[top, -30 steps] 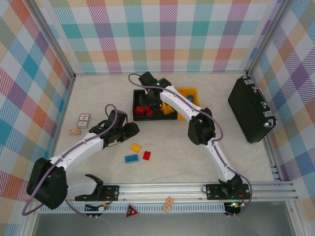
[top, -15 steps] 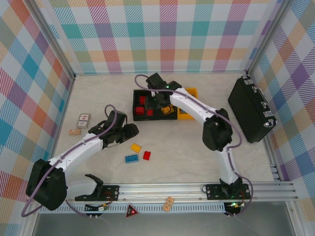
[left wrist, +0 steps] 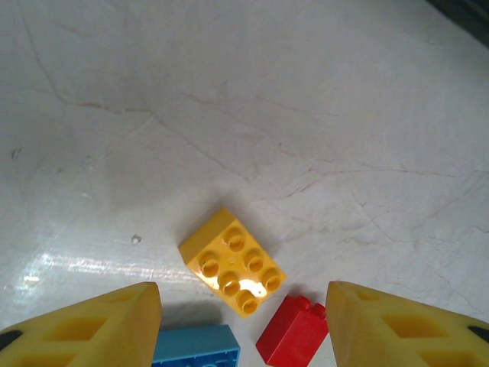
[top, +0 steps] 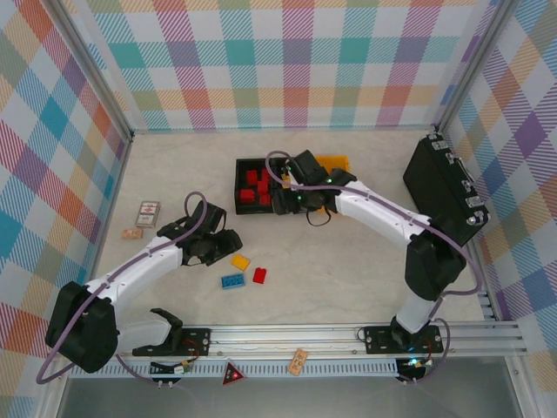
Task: Sort the legos into containers by color
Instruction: Pick up the lego from the middle-left of the table.
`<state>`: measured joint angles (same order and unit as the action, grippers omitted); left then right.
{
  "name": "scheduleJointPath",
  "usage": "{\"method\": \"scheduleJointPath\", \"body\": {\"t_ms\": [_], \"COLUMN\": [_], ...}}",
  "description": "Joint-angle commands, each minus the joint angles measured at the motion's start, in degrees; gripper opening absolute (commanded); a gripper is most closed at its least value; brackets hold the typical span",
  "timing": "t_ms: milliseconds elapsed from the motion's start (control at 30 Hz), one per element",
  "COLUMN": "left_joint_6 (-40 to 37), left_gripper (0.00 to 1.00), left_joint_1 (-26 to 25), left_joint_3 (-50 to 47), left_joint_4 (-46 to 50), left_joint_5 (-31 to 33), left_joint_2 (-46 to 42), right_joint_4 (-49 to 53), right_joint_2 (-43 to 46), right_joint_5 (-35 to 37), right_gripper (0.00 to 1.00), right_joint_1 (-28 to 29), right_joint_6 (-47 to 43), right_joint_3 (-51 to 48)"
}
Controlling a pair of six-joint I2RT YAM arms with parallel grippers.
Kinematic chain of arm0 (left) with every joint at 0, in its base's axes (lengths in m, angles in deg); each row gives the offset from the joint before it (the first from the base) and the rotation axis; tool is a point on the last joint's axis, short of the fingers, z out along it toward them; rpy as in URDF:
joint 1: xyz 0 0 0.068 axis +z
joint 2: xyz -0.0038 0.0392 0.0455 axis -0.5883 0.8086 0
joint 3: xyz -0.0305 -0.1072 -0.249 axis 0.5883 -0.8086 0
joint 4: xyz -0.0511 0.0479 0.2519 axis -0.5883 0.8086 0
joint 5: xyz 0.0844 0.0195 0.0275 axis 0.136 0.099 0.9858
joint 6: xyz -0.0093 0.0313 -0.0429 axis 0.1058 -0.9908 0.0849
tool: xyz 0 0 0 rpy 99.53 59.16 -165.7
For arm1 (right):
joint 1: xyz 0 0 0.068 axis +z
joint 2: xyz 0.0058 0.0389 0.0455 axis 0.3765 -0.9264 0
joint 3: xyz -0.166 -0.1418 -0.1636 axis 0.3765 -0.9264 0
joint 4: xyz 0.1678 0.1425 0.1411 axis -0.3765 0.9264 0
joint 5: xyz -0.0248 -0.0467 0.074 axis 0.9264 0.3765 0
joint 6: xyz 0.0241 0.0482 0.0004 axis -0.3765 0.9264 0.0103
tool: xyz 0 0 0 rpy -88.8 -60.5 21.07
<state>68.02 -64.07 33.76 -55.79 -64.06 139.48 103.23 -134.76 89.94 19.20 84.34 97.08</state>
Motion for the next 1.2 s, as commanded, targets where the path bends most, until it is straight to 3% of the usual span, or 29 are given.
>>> {"method": "scheduleJointPath", "body": {"t_ms": [0,367,600,900,1033,1167], "left_joint_6": [4.13,9.98,11.39,11.32,10.69,9.73], "left_gripper": [0.61,0.61,0.60,0.58,0.52,0.34], "left_joint_1": [-0.79,-3.31,-5.09,-5.89,-5.98,-5.97], "left_joint_3": [-0.84,1.36,3.93,7.28,8.97,10.32], "left_joint_4": [3.01,0.30,0.03,-0.78,-0.41,0.44], "left_joint_5": [1.55,1.94,2.58,3.30,3.37,3.48], "left_joint_2": [1.33,10.23,16.20,21.99,23.44,23.53], "right_joint_4": [-2.58,-8.77,-11.80,-13.94,-14.43,-14.63], "right_joint_2": [5.08,17.01,20.12,19.72,20.12,20.03], "right_joint_5": [-2.09,-14.55,-15.45,-15.91,-15.58,-15.22], "right_gripper": [0.59,0.59,0.59,0.59,0.59,0.59], "right_joint_1": [0.25,0.84,1.67,2.09,2.16,2.18], "right_joint_6": [2.55,2.75,5.37,6.48,7.01,7.42], "right_joint_3": [-4.69,-23.22,-30.00,-31.75,-32.31,-32.68]}}
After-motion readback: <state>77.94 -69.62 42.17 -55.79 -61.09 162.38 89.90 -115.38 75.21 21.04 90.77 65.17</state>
